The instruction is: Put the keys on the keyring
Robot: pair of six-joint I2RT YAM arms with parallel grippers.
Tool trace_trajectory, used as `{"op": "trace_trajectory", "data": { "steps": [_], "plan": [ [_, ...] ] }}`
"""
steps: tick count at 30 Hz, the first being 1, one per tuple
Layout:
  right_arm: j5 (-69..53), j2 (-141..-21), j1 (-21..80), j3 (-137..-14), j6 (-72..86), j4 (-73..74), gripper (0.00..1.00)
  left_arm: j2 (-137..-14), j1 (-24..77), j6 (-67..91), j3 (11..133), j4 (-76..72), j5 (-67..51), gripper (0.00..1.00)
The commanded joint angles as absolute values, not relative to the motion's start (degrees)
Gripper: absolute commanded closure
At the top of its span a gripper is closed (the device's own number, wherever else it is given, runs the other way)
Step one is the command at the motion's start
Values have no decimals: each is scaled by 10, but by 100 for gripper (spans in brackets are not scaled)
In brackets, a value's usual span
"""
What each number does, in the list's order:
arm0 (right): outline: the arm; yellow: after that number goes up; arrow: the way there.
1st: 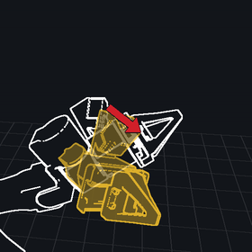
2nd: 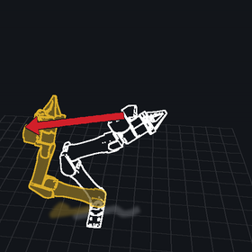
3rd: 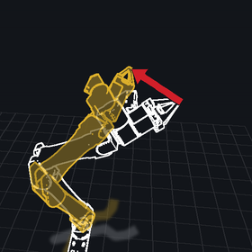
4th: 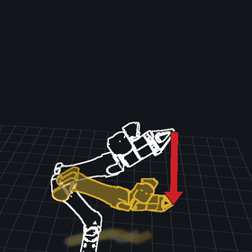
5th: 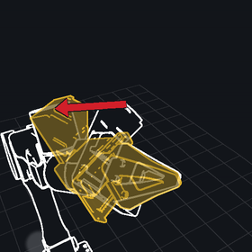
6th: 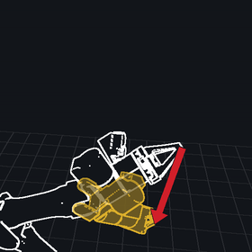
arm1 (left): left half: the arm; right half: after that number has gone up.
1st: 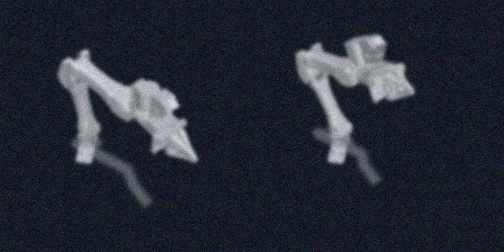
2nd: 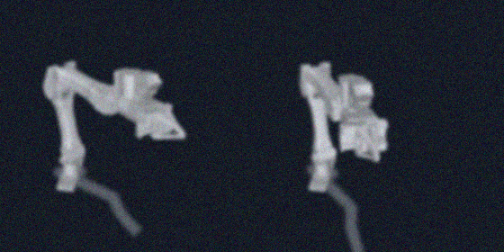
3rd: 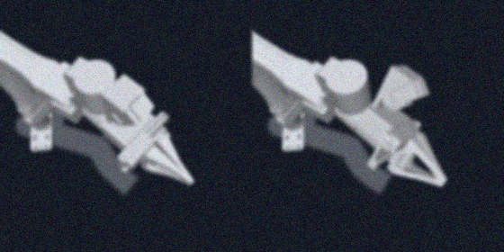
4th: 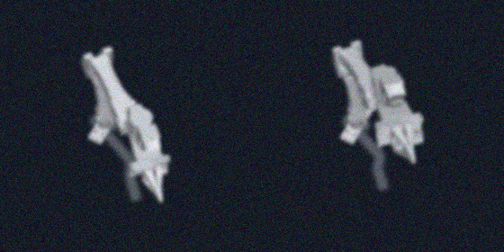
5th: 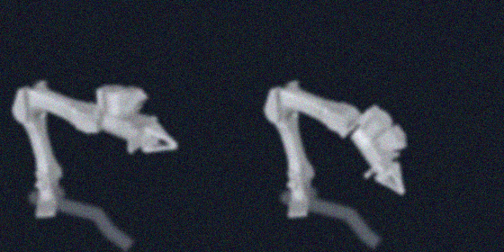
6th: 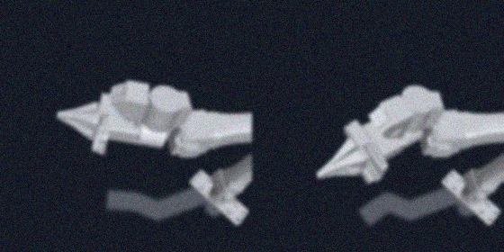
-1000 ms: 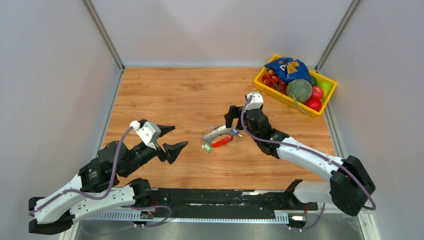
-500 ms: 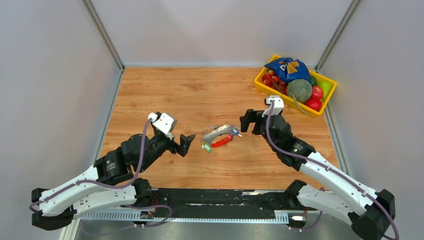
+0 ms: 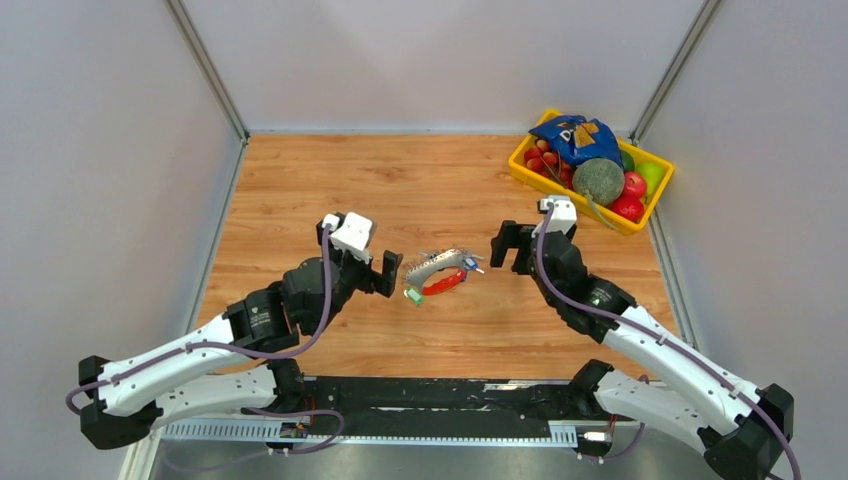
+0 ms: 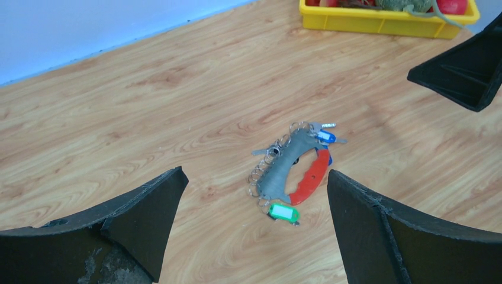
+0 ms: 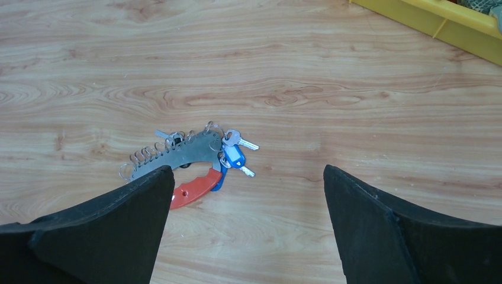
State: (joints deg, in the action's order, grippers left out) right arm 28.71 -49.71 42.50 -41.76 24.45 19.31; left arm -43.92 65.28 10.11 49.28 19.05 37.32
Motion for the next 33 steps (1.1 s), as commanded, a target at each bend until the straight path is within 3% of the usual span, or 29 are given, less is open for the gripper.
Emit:
{"op": "trace_trajectory", "data": {
  "steps": [1,6,18,33],
  "plan": [
    [310,-490,425,-452,272,198,0,-433,654,103,503,130,399,0],
    [245,-523,425,-473,259,196,0,-457,655,95,513,120,445,0],
    [344,-535,425,-491,279,197,0,-441,655,95,521,139,453,0],
    [346,-554,425,-519,256,214,0,-375,654,83,503,168,446,0]
  ]
}}
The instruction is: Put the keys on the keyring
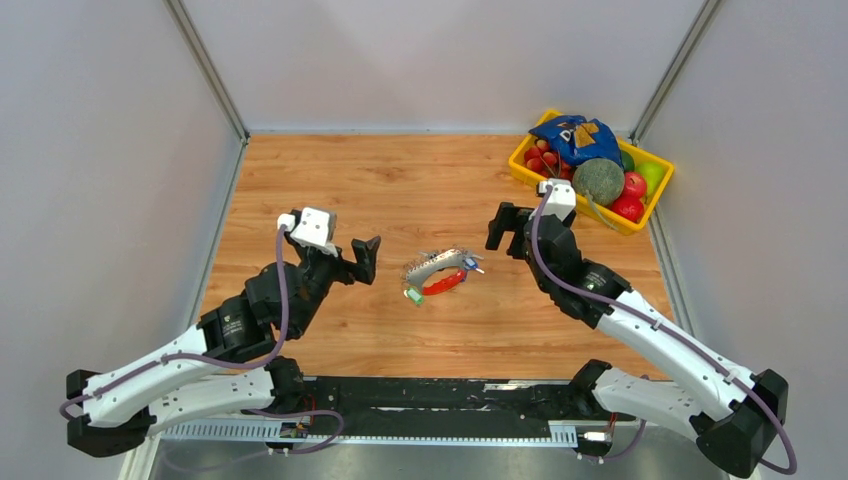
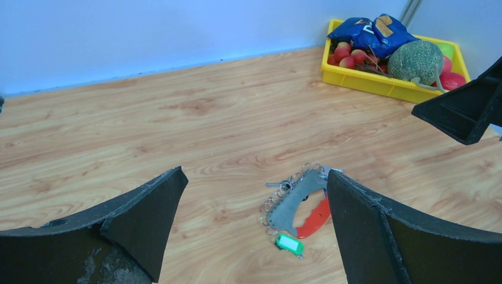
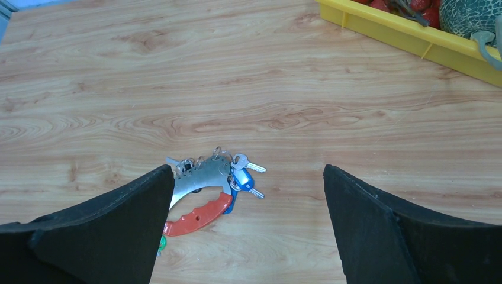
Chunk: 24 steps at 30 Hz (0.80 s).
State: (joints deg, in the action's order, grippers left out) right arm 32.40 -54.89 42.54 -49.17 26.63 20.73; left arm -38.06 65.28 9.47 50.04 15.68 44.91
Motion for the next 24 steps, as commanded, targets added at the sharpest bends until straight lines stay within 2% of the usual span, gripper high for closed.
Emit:
{"op": "trace_trajectory", "data": {
  "steps": [1,24],
  "plan": [
    [347,-553,425,-518,256,214,0,-372,655,82,502,169,446,0],
    [372,-558,425,-514,259,216,0,-368,655,78,492,168,434,0]
  ]
}}
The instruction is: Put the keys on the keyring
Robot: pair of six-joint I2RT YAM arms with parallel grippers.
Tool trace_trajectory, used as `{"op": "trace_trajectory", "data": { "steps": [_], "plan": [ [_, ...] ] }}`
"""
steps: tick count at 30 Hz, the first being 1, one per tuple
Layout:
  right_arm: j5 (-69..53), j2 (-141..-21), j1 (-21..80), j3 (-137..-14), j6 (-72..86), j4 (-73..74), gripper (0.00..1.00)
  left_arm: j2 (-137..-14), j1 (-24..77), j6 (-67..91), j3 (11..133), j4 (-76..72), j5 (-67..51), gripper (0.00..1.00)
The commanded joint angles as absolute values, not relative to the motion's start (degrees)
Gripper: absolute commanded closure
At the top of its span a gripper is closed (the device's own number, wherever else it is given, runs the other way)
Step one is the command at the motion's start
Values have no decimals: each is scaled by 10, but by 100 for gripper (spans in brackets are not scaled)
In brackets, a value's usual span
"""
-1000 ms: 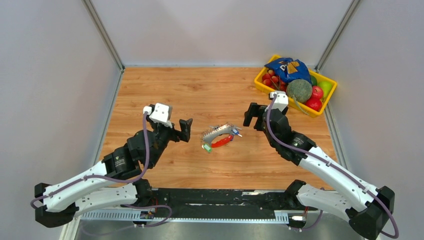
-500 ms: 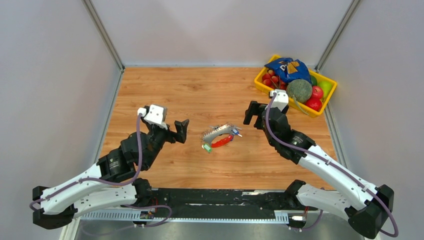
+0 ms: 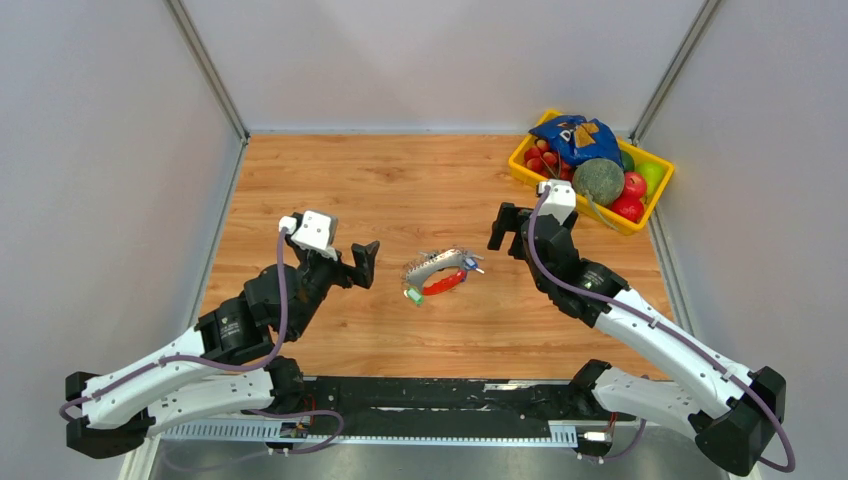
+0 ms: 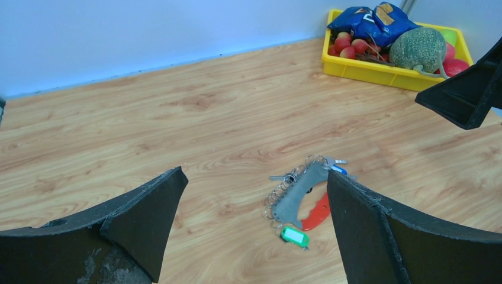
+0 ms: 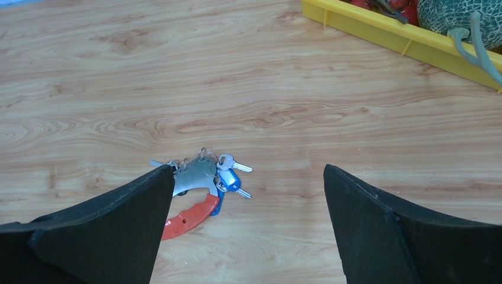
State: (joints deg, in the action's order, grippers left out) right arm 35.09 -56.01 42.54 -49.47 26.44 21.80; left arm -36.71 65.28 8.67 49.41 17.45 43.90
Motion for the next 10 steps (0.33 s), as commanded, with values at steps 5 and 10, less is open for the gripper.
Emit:
{"op": "trace_trajectory", "data": {
  "steps": [5,10],
  "plan": [
    [372,-558,425,-511,261,216,0,-367,655,77,495,170,431,0],
    [369,-583,425,-515,253,215,0,-366,655,78,494,170,431,0]
  ]
}}
